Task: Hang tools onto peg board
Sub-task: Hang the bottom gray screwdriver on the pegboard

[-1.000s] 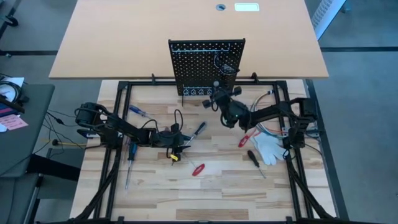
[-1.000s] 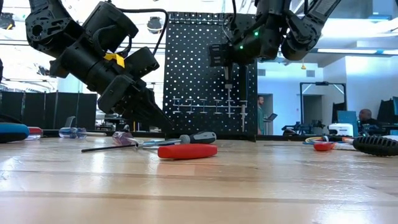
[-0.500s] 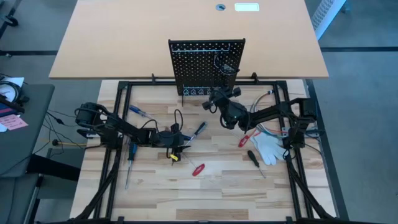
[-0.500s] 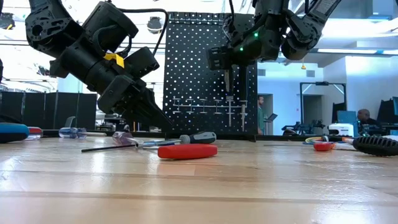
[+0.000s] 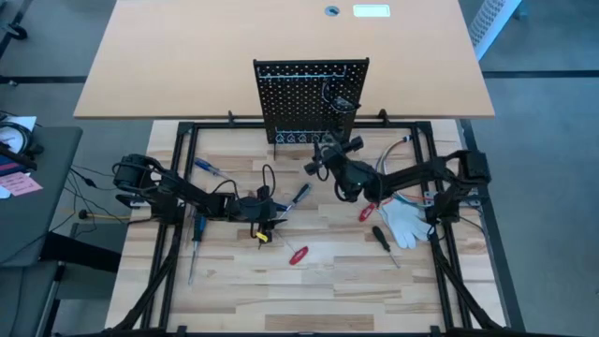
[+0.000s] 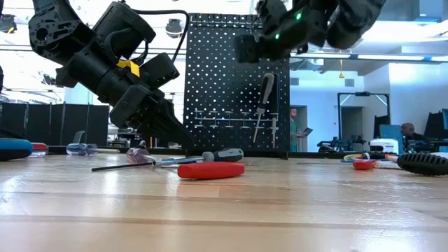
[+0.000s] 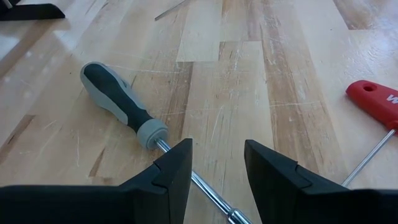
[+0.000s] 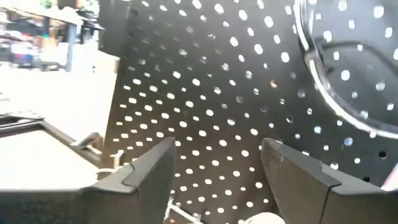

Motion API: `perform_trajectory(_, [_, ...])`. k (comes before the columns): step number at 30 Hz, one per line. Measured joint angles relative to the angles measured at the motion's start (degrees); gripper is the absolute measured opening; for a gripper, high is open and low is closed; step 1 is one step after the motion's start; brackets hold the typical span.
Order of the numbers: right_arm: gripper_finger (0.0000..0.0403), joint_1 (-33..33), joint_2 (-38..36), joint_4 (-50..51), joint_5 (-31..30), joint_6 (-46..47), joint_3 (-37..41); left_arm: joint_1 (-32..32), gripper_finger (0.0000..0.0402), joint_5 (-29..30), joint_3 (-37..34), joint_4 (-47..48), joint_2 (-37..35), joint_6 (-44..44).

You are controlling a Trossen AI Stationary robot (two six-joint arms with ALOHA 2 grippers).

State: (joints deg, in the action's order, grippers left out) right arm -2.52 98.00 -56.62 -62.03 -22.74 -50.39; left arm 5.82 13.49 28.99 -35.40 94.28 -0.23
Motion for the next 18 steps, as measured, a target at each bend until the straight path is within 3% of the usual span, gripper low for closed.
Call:
perform_trajectory(5, [0.0245,4.64,-5.26,11.29,0.0,4.22,0.0,0.0,0.0141,-0.02,0.0,0.0,0.0,0.0])
perform_trajectory(10, [0.0244,10.33,-11.57,30.81,1.44,14.88,-0.02,0.0,0.0141,-0.02,0.0,0.01,0.0,0.0])
perform_trajectory(15, [0.0244,13.47,-17.17,50.66,10.62,32.56,-0.02,0.0,0.0141,-0.02,-0.01,0.0,0.0,-0.07])
perform_trajectory(18, [0.0241,12.24,-17.84,56.97,17.54,38.35,0.0,0.0,0.0141,-0.02,-0.02,-0.44,0.0,-0.09])
